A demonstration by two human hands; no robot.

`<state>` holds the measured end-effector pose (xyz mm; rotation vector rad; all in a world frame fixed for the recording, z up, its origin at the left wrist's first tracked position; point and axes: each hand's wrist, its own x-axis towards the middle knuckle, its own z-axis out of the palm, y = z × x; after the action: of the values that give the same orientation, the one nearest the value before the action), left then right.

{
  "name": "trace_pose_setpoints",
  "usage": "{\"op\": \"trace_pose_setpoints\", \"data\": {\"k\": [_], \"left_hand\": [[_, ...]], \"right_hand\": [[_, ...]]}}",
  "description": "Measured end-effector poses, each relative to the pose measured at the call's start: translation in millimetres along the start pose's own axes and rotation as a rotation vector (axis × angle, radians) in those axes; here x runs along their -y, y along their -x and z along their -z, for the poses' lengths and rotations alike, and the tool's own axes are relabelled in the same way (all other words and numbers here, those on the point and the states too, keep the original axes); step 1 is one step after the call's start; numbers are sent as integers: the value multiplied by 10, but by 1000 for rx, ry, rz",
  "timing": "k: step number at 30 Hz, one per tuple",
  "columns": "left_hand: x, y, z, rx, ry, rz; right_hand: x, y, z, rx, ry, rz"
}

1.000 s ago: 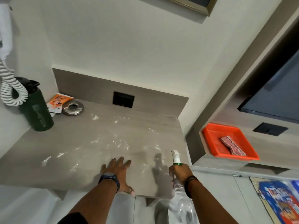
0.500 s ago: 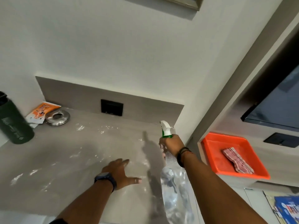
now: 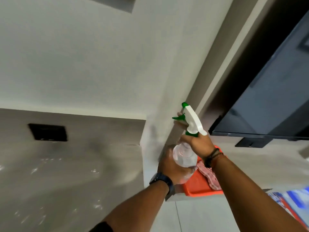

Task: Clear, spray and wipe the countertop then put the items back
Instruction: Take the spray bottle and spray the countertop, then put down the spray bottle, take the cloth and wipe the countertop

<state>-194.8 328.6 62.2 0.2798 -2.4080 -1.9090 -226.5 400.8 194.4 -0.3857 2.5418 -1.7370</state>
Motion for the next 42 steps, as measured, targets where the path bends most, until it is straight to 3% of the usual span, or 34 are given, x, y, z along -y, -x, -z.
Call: {"op": "trace_pose_setpoints", "data": {"k": [5,11,18,22,26,30,34,39,42], "left_hand": [[-27,-202,-525,10,23,20],[-70,-388,-884,-31,-21,4],[-14,-432,-1112,-105,-113,77],[171,-469,-1109,-55,-141,117],[262,-526,-1120,-53,-192,40],[427,-628,-1039,137,-424,-109],[719,-632,-930,338,-729,-139],[958,-502,-926,396,-811,-112],[971,-516,-958,376,-848,-115]], "right_hand": [[-381,-135,333,-61,138,-70],[-663,-297,650,-195,82,-176],[-912,-300,722,-154,155,-252],[-1085,-319,671,-120,179,-283],[-1182,-344,693,-152,173,-299],[-1282,-360,801,-112,288,-294],[-1346,-337,867,-88,283,-269],[-1721,-100,1055,8,411,-199],[-2082,106,1168,21,561,-278]]}}
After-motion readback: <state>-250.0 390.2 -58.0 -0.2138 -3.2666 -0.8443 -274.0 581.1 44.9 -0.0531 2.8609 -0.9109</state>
